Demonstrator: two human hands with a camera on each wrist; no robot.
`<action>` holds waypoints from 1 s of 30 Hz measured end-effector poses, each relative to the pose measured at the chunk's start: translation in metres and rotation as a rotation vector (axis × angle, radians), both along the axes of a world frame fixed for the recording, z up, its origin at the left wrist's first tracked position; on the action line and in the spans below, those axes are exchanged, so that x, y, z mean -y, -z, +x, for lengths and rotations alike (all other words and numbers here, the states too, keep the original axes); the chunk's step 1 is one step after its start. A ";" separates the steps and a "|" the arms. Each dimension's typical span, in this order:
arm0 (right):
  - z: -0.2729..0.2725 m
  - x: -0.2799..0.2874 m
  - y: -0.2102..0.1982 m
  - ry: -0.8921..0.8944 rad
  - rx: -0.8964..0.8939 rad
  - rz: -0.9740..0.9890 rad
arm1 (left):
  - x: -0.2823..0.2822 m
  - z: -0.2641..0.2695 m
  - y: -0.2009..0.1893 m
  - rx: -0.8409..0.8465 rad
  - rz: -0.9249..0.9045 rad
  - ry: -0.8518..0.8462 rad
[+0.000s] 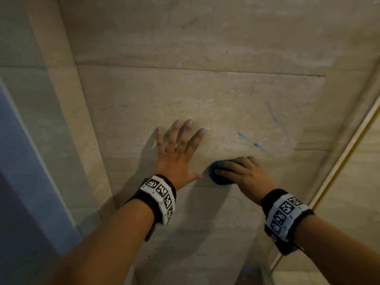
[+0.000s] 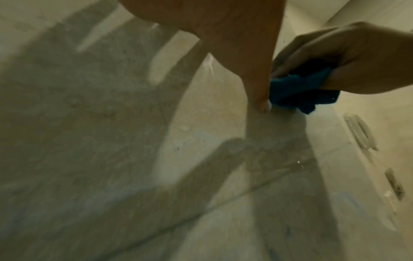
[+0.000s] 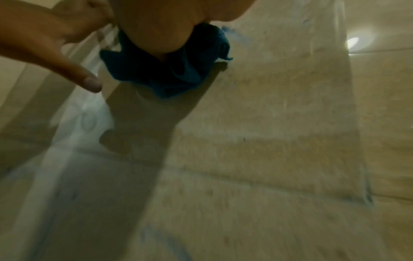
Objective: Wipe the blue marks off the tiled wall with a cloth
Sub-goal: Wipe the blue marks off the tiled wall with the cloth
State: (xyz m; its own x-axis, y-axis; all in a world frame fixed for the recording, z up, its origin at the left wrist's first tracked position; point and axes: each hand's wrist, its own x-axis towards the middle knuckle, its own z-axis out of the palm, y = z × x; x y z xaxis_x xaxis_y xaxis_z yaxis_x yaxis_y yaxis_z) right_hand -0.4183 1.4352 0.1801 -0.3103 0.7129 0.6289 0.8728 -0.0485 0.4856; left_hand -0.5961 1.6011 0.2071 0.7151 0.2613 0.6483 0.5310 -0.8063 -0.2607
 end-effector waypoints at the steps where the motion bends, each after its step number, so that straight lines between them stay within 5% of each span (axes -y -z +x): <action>1: -0.001 -0.001 -0.009 0.017 -0.025 0.047 | 0.002 0.000 -0.003 0.028 0.017 0.017; 10: 0.004 -0.003 -0.099 0.063 -0.224 0.535 | 0.018 0.027 -0.049 -0.044 -0.048 0.006; 22: 0.009 -0.003 -0.033 0.092 -0.044 0.296 | 0.014 0.031 -0.047 -0.072 -0.056 0.006; 30: 0.002 0.000 -0.065 0.214 -0.157 0.501 | 0.014 0.032 -0.047 -0.074 -0.076 0.019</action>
State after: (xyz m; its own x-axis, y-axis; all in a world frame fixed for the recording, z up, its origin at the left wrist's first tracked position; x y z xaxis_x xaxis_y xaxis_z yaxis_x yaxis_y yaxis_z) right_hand -0.4167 1.4349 0.2447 -0.0673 0.3521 0.9335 0.8783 -0.4231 0.2228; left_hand -0.5637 1.5873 0.2542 0.7654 0.2941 0.5725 0.4973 -0.8348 -0.2361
